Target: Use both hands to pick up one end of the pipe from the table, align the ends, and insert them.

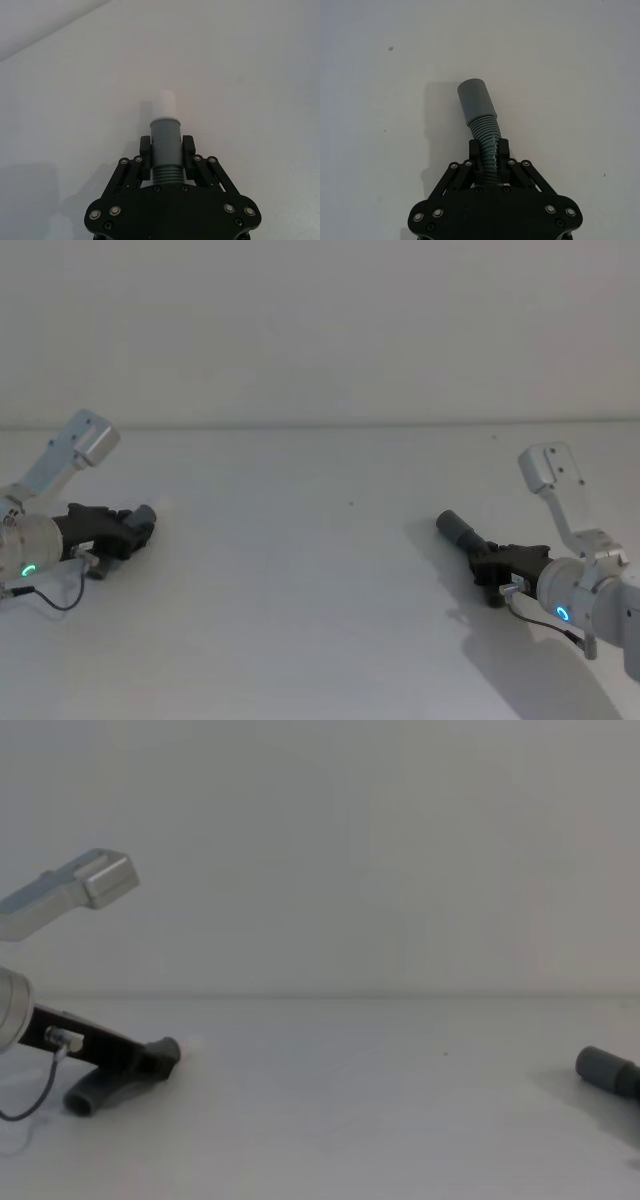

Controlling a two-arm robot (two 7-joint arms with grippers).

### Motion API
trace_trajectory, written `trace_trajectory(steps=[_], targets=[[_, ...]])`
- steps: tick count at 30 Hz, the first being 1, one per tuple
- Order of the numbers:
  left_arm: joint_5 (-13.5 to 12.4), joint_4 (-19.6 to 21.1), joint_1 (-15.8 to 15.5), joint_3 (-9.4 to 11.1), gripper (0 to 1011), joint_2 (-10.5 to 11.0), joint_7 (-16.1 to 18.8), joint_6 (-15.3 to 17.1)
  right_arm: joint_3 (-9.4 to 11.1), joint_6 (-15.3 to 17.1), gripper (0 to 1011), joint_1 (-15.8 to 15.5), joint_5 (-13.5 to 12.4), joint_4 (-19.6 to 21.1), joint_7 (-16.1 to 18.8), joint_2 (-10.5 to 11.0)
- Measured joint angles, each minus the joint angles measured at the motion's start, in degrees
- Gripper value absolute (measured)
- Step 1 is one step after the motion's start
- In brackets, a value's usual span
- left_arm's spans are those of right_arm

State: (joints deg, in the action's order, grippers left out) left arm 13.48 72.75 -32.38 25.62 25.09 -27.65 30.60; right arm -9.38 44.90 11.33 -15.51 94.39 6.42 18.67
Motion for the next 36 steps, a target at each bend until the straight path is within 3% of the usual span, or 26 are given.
trace_trajectory(steps=[16,25,36], targets=[[-0.4,1.22,-0.92,0.81,332,1.8,-2.96,-6.26,0.15,-4.39,184,0.07,-0.36,1.76,4.47,2.08],[-0.26,1.51,-1.87,1.54,332,3.15,-6.1,-10.37,-0.12,-8.25,184,0.21,-1.48,4.01,9.85,5.01],[0.44,0.4,-3.99,3.23,332,4.94,-12.58,-16.62,-1.2,-13.29,184,0.64,-3.24,5.22,17.97,9.51]])
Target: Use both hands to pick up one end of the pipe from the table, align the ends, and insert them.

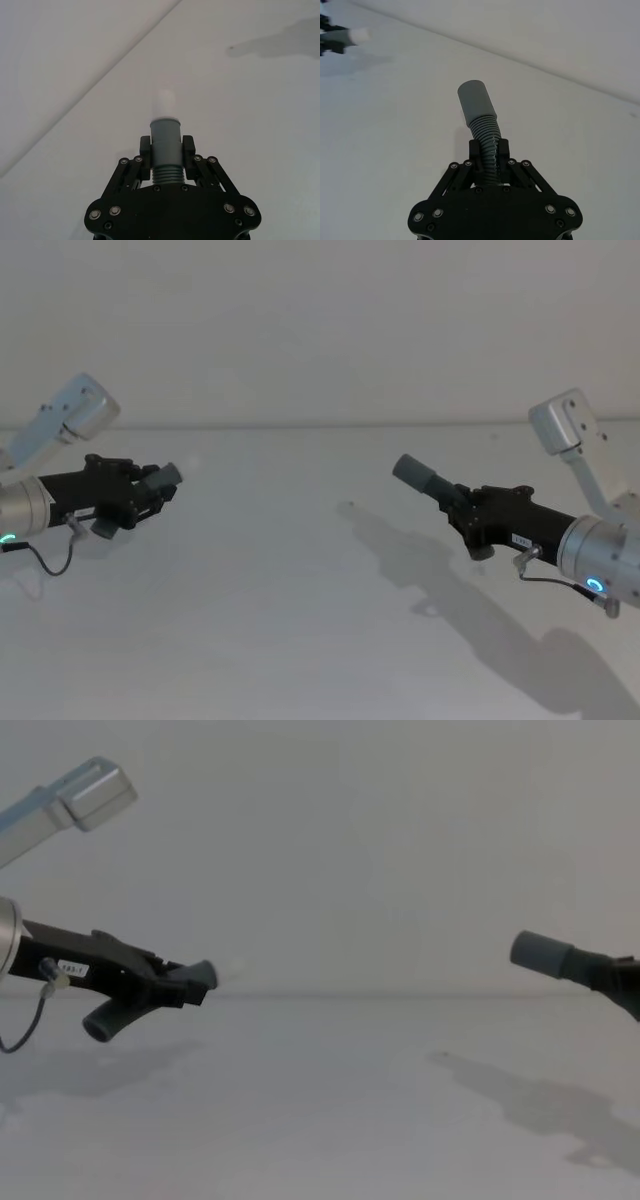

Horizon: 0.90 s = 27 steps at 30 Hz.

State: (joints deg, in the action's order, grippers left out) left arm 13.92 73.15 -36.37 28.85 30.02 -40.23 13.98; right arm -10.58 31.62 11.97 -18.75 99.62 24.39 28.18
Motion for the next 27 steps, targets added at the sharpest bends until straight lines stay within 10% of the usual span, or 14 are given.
trace_trajectory(steps=[27], targets=[[1.95,-3.85,-5.52,5.37,332,1.34,-16.02,-10.79,-5.68,-12.91,184,3.6,-2.47,-2.72,21.05,9.45]])
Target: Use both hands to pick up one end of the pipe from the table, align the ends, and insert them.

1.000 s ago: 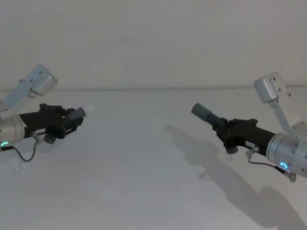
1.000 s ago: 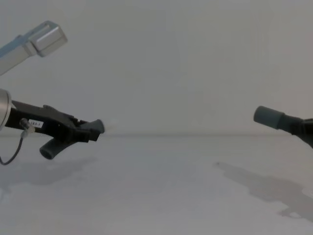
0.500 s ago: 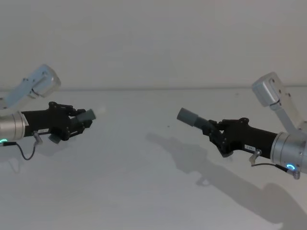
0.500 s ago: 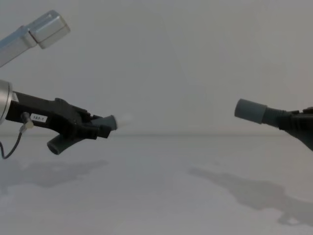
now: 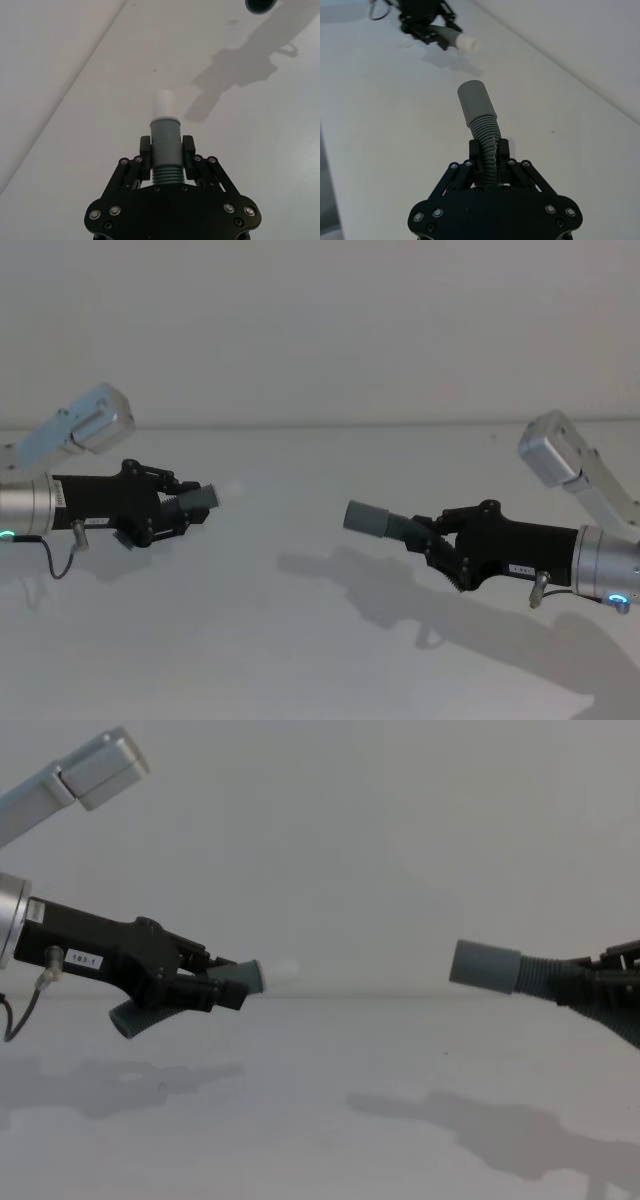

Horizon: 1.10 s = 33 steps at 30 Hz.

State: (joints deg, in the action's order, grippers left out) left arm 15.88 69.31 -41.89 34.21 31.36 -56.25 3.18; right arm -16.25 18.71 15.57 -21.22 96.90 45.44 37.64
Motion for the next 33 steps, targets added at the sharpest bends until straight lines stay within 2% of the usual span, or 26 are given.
trace_trajectory(steps=[7,16,24,33], targets=[[0.47,-0.12,-0.91,1.18,332,0.34,-3.18,-1.64,-1.8,-3.47,184,0.9,0.15,-0.22,4.38,2.02],[1.02,-0.3,-2.05,2.66,332,0.44,-6.51,-3.07,-3.11,-5.72,184,1.41,0.43,0.24,6.95,3.62],[1.62,-0.51,-2.79,3.7,332,-0.04,-8.64,-3.7,-3.48,-5.95,184,1.46,0.45,1.03,6.88,4.13],[2.32,-0.67,-3.48,4.79,332,-0.85,-10.19,-4.15,-3.66,-5.11,184,1.13,0.45,2.14,4.84,4.15]])
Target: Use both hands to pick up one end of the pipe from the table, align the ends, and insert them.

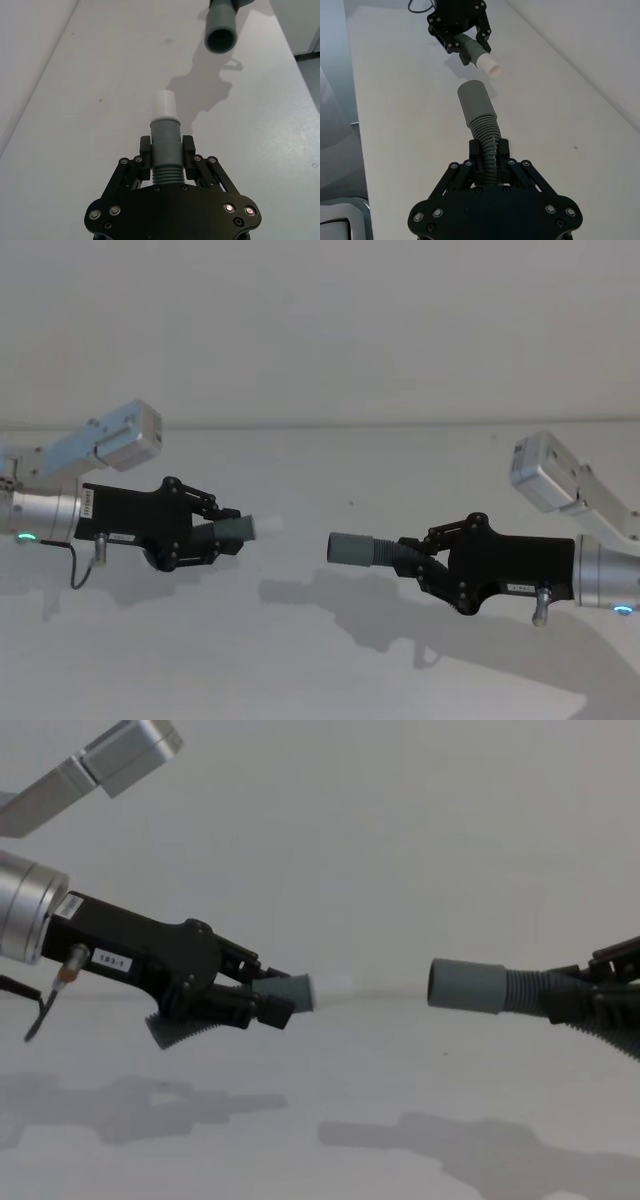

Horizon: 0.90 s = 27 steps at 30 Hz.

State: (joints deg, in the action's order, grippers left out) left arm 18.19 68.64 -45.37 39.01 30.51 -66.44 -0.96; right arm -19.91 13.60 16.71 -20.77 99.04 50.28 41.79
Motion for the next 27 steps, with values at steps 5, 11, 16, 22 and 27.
trace_trajectory(steps=[5,11,16,22,27], targets=[[0.3,-0.02,-0.31,0.43,332,-0.35,-0.55,-0.18,-0.19,0.43,184,-0.12,0.02,0.36,-0.97,-0.02],[0.64,0.01,-0.72,0.92,332,-0.73,-1.18,-0.43,-0.46,0.8,184,-0.16,0.1,0.54,-1.89,-0.01],[0.93,0.2,-1.11,1.32,332,-1.0,-1.65,-0.58,-0.82,1.0,184,-0.08,0.17,0.57,-2.42,0.06],[1.28,0.73,-1.38,1.7,332,-1.12,-1.9,-0.6,-1.21,1.19,184,0.12,0.19,0.5,-2.87,0.18],[1.49,1.14,-1.53,1.95,332,-1.09,-1.97,-0.56,-1.49,1.3,184,0.28,0.18,0.32,-3.16,0.28]])
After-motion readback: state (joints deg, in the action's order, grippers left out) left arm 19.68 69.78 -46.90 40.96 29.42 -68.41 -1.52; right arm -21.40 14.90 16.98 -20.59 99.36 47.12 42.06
